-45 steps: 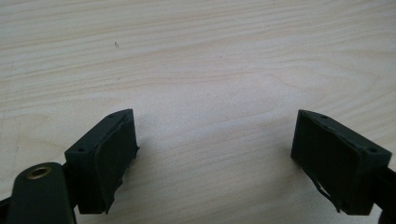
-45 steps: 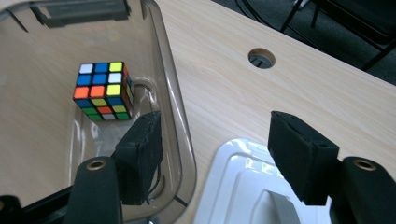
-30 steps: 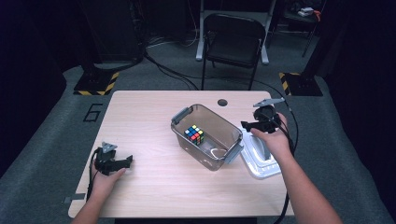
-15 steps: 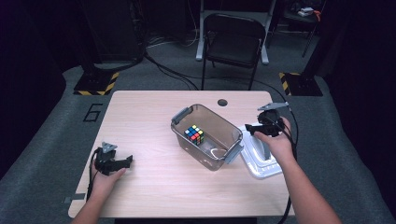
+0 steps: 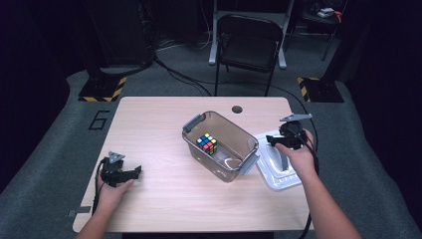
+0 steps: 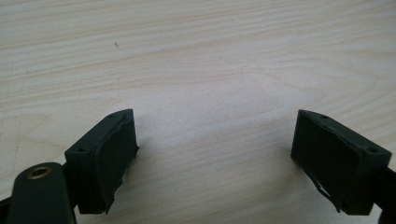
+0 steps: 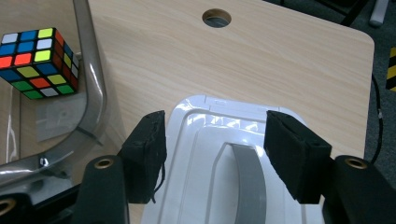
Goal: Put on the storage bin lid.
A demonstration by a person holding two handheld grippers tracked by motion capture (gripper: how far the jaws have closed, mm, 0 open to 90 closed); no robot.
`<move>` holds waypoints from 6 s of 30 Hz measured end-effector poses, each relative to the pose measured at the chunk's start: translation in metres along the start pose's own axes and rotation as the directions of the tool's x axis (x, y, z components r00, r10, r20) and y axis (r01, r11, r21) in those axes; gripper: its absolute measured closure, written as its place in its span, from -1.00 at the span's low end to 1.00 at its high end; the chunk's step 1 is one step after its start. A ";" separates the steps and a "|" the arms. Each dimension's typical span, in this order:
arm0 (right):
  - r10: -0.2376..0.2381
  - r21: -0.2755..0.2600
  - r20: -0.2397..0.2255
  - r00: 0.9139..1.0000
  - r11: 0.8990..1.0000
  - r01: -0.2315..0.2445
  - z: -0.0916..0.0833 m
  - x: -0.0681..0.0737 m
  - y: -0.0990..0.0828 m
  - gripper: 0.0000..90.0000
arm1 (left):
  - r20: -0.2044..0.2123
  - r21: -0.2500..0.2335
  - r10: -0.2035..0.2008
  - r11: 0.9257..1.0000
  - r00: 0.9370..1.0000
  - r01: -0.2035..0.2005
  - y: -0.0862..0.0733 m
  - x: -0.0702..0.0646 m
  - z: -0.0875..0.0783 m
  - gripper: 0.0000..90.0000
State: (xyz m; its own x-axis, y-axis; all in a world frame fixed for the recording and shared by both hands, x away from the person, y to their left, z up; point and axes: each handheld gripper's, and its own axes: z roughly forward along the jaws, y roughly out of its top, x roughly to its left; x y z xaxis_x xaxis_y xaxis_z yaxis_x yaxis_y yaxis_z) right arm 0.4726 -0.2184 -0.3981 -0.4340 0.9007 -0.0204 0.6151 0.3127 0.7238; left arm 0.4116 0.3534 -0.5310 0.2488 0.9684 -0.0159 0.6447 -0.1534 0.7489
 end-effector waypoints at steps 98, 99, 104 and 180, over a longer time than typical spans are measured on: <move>0.166 0.132 0.076 0.983 0.976 -0.175 0.051 -0.029 -0.066 0.47 | -0.001 -0.001 0.001 1.000 1.000 -0.001 0.000 0.000 0.000 -0.69; 0.162 0.132 0.077 0.984 0.976 -0.171 0.051 -0.030 -0.066 0.47 | 0.000 -0.001 0.001 1.000 1.000 -0.001 0.000 0.000 0.000 -0.69; 0.150 0.132 0.075 0.986 0.979 -0.159 0.051 -0.031 -0.066 0.48 | -0.001 -0.001 0.001 1.000 1.000 -0.001 0.000 0.000 0.000 -0.69; 0.049 -0.040 0.059 0.997 0.998 -0.047 -0.035 -0.034 -0.004 0.48 | -0.001 -0.001 0.001 1.000 1.000 -0.001 0.000 0.000 0.000 -0.69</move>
State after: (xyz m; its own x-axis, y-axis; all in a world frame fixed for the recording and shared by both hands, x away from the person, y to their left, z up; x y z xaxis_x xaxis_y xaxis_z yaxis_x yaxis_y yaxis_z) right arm 0.4618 -0.2604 -0.3765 -0.3637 0.9312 -0.0255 0.6080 0.2580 0.7508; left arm 0.4117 0.3535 -0.5310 0.2490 0.9684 -0.0148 0.6439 -0.1541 0.7495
